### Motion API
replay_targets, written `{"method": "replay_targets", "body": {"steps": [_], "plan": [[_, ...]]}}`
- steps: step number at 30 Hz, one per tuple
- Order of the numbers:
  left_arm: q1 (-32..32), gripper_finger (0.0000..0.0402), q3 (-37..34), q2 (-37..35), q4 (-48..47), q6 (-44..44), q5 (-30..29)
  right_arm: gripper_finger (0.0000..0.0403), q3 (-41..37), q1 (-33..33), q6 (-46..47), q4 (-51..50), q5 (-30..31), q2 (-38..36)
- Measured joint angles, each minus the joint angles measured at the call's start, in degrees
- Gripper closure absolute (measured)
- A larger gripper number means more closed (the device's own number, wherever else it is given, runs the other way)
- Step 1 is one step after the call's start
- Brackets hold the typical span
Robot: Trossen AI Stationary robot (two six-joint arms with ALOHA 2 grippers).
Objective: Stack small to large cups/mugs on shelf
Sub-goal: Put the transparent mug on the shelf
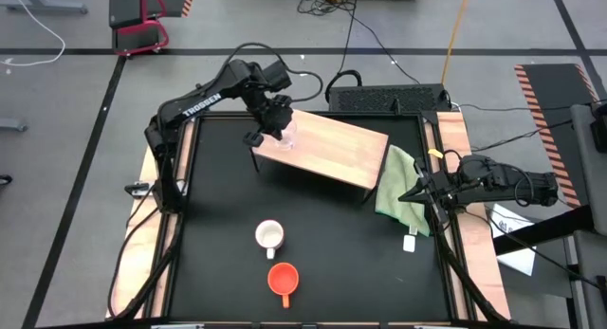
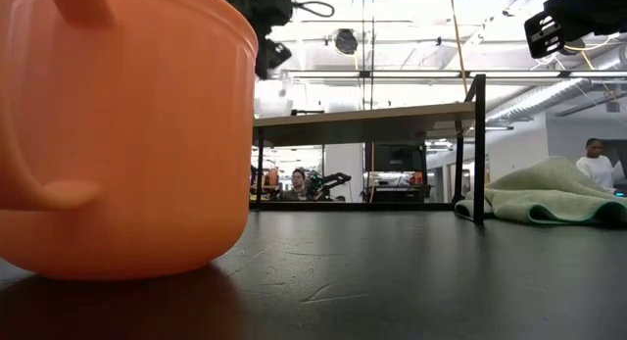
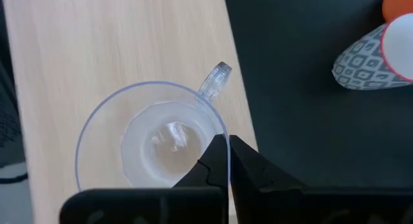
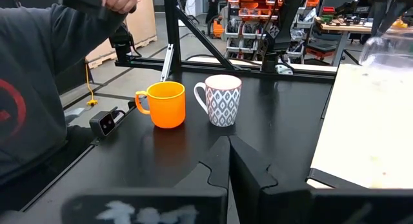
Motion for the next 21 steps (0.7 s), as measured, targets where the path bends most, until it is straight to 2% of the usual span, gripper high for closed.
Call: {"method": "replay_targets", "body": {"steps": [21], "plan": [[0.8, 0.0402, -1.4, -0.1, 1.3, -1.0, 0.0, 0.0403, 0.0, 0.0, 0.0, 0.0, 0.0, 0.0]]}}
